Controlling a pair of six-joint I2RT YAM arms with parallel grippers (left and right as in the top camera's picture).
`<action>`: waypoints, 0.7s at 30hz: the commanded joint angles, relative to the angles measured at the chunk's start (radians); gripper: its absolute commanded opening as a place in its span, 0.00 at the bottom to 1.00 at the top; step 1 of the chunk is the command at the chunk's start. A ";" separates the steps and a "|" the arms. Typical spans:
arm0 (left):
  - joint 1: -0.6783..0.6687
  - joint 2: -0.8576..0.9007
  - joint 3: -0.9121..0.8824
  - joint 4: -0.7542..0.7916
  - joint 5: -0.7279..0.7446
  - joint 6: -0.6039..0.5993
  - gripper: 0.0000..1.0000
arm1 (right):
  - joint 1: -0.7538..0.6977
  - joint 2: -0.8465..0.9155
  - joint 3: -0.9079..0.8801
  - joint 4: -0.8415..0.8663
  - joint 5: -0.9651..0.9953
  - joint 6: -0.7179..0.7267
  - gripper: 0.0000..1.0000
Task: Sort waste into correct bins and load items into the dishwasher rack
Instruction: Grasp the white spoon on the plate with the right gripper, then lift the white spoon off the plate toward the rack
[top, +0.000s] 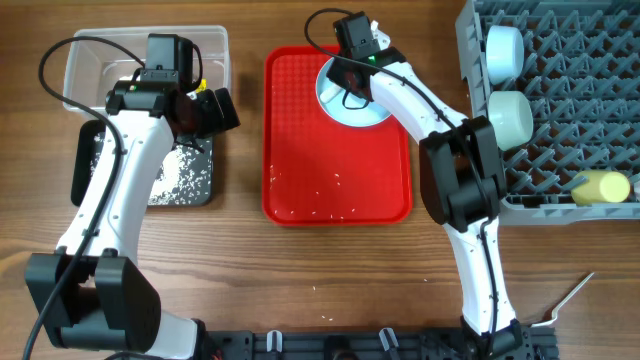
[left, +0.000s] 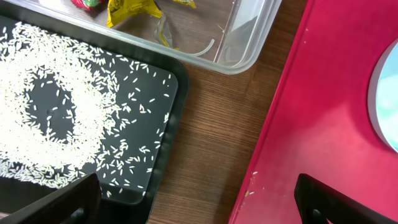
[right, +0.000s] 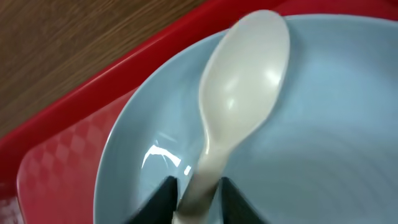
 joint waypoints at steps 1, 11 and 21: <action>0.005 0.008 0.001 0.000 -0.002 -0.009 1.00 | -0.001 0.029 0.016 -0.008 0.006 -0.009 0.05; 0.005 0.008 0.001 0.000 -0.002 -0.009 1.00 | -0.023 -0.001 0.017 0.000 -0.132 -0.175 0.04; 0.005 0.008 0.001 0.000 -0.002 -0.009 1.00 | -0.153 -0.403 0.017 -0.499 0.038 -0.002 0.04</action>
